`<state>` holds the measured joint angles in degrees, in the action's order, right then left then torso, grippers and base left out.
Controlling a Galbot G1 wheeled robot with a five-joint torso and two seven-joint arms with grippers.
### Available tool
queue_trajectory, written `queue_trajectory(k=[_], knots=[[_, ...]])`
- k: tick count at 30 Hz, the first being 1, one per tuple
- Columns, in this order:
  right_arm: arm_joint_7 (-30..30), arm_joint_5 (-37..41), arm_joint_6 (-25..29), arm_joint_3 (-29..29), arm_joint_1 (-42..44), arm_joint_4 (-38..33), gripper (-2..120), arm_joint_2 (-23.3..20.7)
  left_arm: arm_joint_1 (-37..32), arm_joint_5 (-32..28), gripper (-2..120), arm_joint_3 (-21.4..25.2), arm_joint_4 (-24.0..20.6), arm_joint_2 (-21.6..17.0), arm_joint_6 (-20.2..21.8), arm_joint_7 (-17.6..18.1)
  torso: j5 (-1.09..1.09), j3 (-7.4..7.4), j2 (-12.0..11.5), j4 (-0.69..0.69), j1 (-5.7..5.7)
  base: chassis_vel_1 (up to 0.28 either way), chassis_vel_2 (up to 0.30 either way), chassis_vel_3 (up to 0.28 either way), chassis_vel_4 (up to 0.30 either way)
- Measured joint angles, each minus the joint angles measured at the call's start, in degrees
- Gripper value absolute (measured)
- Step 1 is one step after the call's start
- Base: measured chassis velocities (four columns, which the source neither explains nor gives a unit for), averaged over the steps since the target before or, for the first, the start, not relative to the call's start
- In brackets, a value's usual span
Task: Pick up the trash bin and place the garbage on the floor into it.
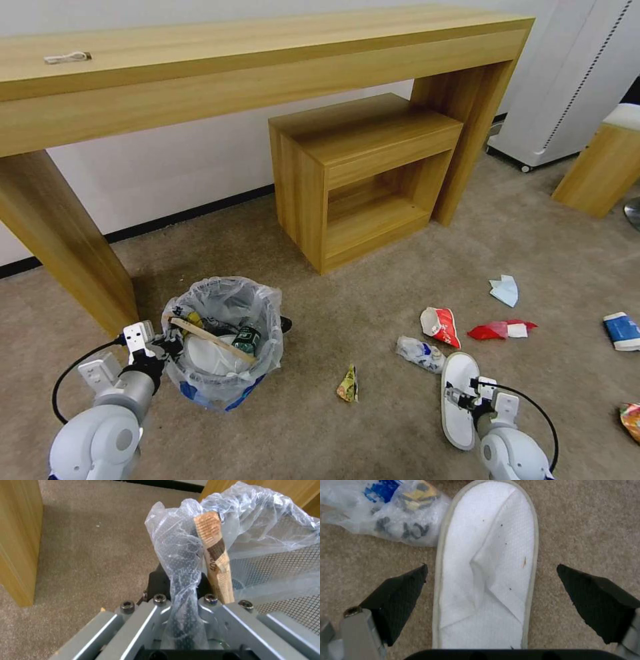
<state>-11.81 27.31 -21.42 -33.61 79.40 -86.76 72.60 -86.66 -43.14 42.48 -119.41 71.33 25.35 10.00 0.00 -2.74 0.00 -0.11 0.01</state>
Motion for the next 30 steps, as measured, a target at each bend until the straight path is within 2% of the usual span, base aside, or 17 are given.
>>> queue_trajectory(k=[30], knots=[[1.2,-0.8,0.6,1.2,-3.2,4.7,95,0.8,0.1,0.0,3,0.1,0.2,0.0,0.0,0.2,0.0,0.0,0.0,0.0,0.0,0.0,0.0,0.0,0.0]])
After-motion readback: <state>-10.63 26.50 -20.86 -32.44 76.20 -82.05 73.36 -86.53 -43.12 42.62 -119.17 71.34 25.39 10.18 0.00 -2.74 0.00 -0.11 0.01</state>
